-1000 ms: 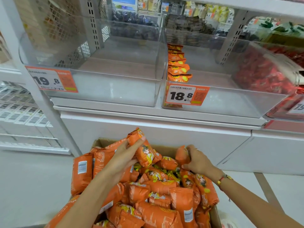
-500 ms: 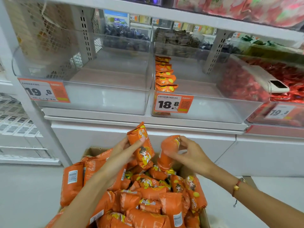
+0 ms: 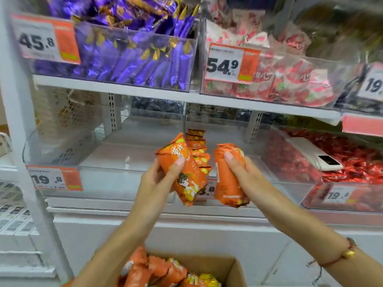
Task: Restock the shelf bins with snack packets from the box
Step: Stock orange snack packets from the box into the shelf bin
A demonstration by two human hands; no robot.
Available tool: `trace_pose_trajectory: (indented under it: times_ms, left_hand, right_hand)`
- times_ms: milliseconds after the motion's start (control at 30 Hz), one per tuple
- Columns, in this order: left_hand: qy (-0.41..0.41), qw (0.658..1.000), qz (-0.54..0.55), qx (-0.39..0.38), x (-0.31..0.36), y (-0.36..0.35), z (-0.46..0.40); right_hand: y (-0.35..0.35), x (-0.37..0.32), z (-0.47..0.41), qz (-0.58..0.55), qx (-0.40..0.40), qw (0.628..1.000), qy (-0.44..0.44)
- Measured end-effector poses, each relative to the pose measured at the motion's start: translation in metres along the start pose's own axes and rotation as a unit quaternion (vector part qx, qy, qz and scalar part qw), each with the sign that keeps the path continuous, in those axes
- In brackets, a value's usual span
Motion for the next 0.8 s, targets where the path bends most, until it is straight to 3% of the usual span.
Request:
trace_pose_trajectory:
  times_ms: [133, 233, 400, 533, 600, 700, 800]
  left_hand:
    - [0.006, 1.000, 0.000, 0.023, 0.017, 0.009, -0.055]
    - [0.042, 0.998, 0.023, 0.049, 0.010, 0.018, -0.089]
    - [0.074, 0.990, 0.095, 0.068, -0.012, 0.029, -0.115]
    - [0.083, 0.984, 0.145, 0.064, -0.022, 0.035, -0.122]
    - [0.083, 0.985, 0.139, 0.062, -0.024, 0.036, -0.123]
    - [0.080, 0.987, 0.124, 0.063, -0.026, 0.037, -0.125]
    - [0.082, 0.986, 0.130, 0.060, -0.028, 0.037, -0.126]
  right_hand:
    - [0.011, -0.013, -0.031, -0.154, -0.116, 0.980, -0.053]
    - [0.019, -0.012, -0.058, -0.124, -0.162, 0.978, -0.044]
    - [0.041, 0.021, -0.129, 0.005, -0.077, 0.995, -0.061]
    - [0.037, 0.050, -0.180, 0.010, -0.086, 0.991, -0.101]
    - [0.040, 0.056, -0.203, 0.104, -0.077, 0.986, -0.102]
    - [0.056, 0.055, -0.232, 0.312, -0.038, 0.945, -0.093]
    - [0.061, 0.056, -0.249, 0.332, -0.006, 0.941, -0.062]
Point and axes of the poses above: each hand's wrist, its own z-axis away from the middle knuckle, its own y-axis out of the back of the hand, x = y × z, the point moved 10 cm from there along -z, towards the middle knuckle, and after that the axes turned 14 degrees about z, right-handed, at the moved point
